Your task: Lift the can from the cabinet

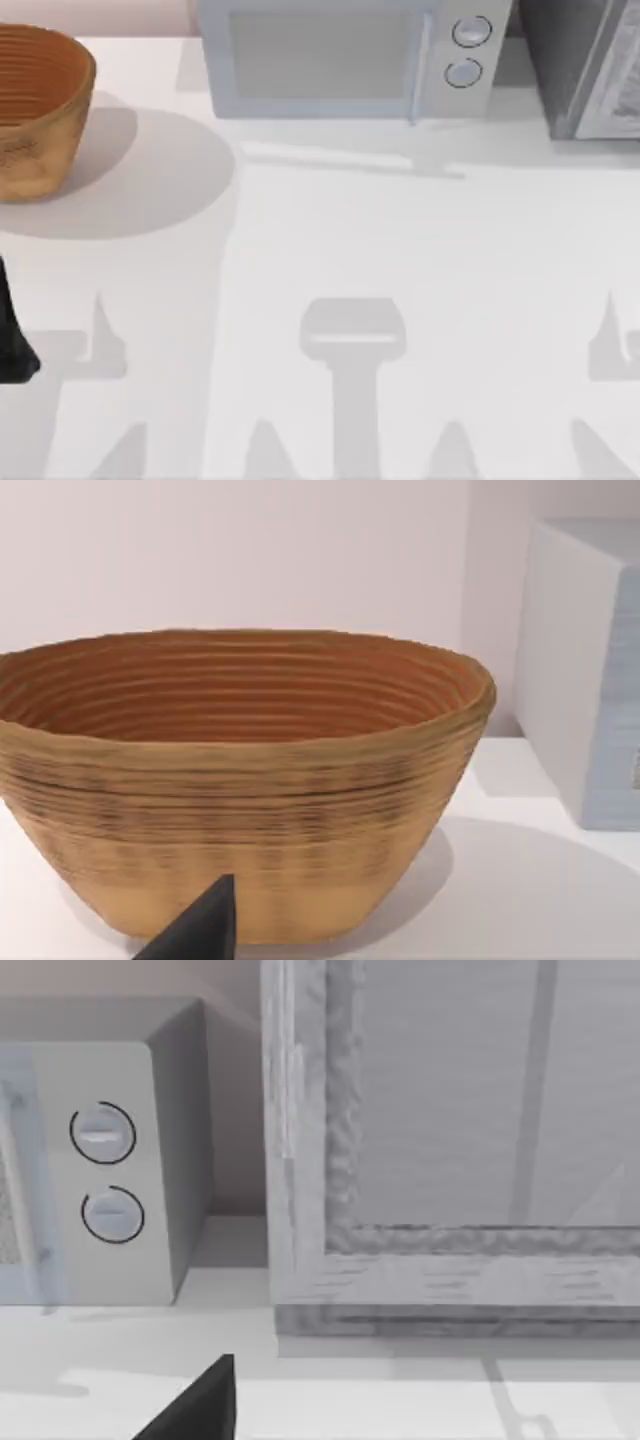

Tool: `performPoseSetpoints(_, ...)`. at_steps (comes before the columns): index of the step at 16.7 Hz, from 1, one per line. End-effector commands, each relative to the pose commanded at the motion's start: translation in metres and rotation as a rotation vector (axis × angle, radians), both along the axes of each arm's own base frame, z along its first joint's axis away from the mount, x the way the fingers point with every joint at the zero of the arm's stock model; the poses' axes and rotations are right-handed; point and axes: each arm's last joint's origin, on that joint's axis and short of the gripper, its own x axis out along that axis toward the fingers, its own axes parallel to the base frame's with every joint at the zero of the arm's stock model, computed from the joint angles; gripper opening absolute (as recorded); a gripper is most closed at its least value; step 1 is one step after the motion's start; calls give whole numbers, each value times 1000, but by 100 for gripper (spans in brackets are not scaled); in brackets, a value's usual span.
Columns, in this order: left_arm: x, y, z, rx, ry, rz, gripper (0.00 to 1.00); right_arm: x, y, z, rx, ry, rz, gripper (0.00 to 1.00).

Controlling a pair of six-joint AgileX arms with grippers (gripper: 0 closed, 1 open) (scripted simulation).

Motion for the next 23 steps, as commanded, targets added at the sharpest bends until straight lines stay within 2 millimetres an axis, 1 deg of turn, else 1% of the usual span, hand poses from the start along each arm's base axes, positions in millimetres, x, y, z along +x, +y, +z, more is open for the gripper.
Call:
performPoseSetpoints(2, 0, 0, 0, 0, 0, 0, 100, 0, 0, 0, 0, 0, 0, 100)
performPoseSetpoints(4, 0, 0, 0, 0, 0, 0, 100, 0, 1, 7, -1, 13, 2, 100)
performPoseSetpoints(6, 0, 0, 0, 0, 0, 0, 100, 1, 1, 25, -2, 34, 3, 100)
performPoseSetpoints(7, 0, 0, 0, 0, 0, 0, 100, 2, 2, 38, -2, 45, 3, 100)
performPoseSetpoints(9, 0, 0, 0, 0, 0, 0, 100, 7, 4, 72, -4, 57, 1, 100)
performPoseSetpoints(12, 0, 0, 0, 0, 0, 0, 100, 20, 7, 136, -6, 54, -1, 100)
performPoseSetpoints(16, 0, 0, 0, 0, 0, 0, 100, 52, 16, 227, -4, 28, -3, 100)
performPoseSetpoints(18, 0, 0, 0, 0, 0, 0, 100, 72, 22, 266, -2, 12, -3, 100)
performPoseSetpoints(20, 0, 0, 0, 0, 0, 0, 100, 93, 28, 298, 0, 0, -2, 100)
performPoseSetpoints(21, 0, 0, 0, 0, 0, 0, 100, 103, 32, 311, 1, -5, -2, 100)
performPoseSetpoints(23, 0, 0, 0, 0, 0, 0, 100, 122, 38, 331, 2, -10, -1, 100)
